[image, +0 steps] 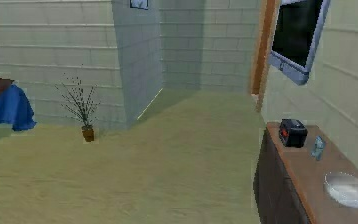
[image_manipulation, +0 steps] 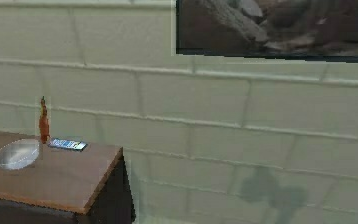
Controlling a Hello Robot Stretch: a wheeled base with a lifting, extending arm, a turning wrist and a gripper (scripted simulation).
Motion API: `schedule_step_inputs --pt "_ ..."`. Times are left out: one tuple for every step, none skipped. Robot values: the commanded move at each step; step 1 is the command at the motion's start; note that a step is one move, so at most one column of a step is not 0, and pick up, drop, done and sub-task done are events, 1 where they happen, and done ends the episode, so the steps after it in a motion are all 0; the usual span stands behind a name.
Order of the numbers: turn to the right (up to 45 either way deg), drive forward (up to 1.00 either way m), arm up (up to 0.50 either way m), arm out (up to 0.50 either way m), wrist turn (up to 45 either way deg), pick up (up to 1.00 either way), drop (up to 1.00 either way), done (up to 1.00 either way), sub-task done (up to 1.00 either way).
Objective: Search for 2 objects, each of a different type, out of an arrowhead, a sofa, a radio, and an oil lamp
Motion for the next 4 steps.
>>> schedule_step_inputs --pt "0.0 1.0 0.0 0.0 0.0 0.0 0.0 0.0 0.0" --pt "0.0 0.15 0.0 0.0 0.0 0.0 0.0 0.0 0.0" --pt "18.0 0.0 0.0 0.0 0.0 0.0 0.0 0.0 0.0" --pt "0.0 1.0 0.0 0.0 0.0 0.0 0.0 0.0 0.0"
